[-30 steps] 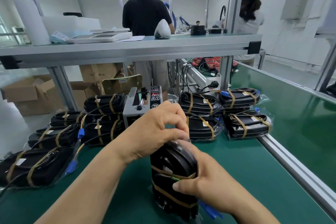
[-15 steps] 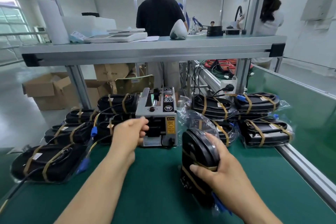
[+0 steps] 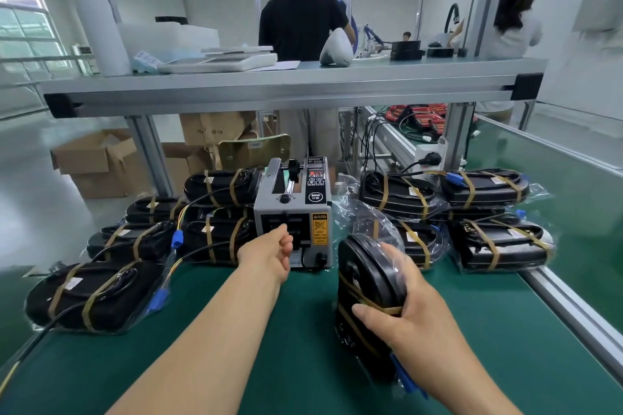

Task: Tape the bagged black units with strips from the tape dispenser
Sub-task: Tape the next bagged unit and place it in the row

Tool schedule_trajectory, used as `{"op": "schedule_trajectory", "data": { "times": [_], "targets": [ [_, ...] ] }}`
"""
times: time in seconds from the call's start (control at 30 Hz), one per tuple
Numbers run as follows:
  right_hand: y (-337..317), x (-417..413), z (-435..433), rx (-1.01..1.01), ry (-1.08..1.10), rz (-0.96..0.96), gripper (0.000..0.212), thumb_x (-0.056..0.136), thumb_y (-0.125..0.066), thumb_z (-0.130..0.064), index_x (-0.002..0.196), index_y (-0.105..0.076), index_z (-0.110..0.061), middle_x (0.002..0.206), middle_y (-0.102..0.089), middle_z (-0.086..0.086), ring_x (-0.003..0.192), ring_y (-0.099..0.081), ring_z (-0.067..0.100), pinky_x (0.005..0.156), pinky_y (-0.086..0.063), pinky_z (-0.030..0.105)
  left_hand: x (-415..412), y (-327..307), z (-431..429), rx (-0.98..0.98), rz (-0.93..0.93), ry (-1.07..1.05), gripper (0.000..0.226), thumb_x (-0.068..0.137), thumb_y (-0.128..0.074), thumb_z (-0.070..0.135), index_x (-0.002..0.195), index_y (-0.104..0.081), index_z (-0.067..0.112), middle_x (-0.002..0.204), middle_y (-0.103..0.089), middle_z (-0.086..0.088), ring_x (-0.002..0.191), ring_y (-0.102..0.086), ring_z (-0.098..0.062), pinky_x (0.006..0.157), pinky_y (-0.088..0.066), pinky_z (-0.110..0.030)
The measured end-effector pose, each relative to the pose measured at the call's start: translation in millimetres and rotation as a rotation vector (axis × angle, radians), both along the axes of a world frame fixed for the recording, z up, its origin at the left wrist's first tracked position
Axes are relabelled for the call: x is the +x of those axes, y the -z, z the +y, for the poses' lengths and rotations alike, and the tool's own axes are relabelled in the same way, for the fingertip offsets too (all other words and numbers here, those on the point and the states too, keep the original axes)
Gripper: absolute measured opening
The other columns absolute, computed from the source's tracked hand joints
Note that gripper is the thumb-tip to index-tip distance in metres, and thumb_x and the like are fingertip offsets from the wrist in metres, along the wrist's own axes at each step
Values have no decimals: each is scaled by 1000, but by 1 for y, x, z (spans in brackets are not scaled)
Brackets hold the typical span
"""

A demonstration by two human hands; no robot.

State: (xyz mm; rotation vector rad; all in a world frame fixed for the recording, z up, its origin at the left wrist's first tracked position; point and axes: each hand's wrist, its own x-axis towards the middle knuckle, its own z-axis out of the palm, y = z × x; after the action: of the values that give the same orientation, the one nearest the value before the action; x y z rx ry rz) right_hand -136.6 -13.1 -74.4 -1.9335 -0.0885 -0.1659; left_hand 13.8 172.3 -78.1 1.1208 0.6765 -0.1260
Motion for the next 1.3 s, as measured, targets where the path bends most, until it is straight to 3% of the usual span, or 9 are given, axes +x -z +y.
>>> {"op": "schedule_trajectory", "data": {
  "times": [0.2,0.3,0.47,0.57,0.73,0.93,1.1,1.3],
  "targets": [
    [0,0,1,13,-23,-12,77,79,-79,-12,108,-42,-73,103,-71,-29,92,-70,-3,94,-52,27,7,-3,-16,-106,-45,-207,16,91,-61,8,77,-53,13,62,-53,2,47,-45,-5,37,-29,-16],
    [1,1,-2,24,-42,-8,77,79,-79,-13,111,-41,-71,106,-70,-30,96,-68,-6,94,-50,23,-12,-8,-16,10,-171,-224,19,86,-64,6,70,-57,12,61,-56,0,48,-46,-8,44,-33,-19],
    [4,4,-4,12,-78,-32,77,73,-79,-18,112,-43,-73,108,-71,-25,101,-67,-4,95,-50,24,-79,-36,-3,266,-626,418,30,94,-60,17,66,-69,22,66,-58,4,56,-50,-6,54,-45,-17],
    [7,4,3,-3,-105,-64,75,69,-75,-22,113,-42,-72,108,-71,-23,99,-68,-1,88,-50,16,-104,-60,-5,474,-740,716,28,97,-57,22,71,-67,23,69,-54,4,63,-47,-7,61,-45,-17],
    [14,2,11,-47,-95,-111,77,68,-72,-23,123,-40,-66,111,-69,-21,97,-68,2,79,-51,11,-112,-79,-13,690,-741,803,26,95,-59,24,70,-64,25,67,-51,5,65,-42,-9,68,-39,-27],
    [16,2,12,-83,-90,-145,76,69,-72,-21,124,-41,-65,111,-69,-20,97,-67,4,87,-54,23,-108,-74,-12,804,-704,781,20,94,-60,25,79,-62,13,63,-49,10,62,-41,-6,67,-38,-27],
    [16,1,13,-92,-81,-160,78,70,-72,-20,122,-40,-68,110,-68,-23,95,-67,1,83,-51,13,-108,-70,-11,861,-724,765,19,93,-61,23,80,-63,9,69,-55,5,63,-44,-5,66,-40,-23],
    [16,1,14,-89,-87,-135,75,71,-71,-20,124,-42,-63,108,-69,-18,87,-69,6,85,-56,29,-108,-65,-10,940,-746,732,20,91,-62,29,74,-61,17,62,-51,9,56,-40,-5,60,-35,-24]
  ]
}}
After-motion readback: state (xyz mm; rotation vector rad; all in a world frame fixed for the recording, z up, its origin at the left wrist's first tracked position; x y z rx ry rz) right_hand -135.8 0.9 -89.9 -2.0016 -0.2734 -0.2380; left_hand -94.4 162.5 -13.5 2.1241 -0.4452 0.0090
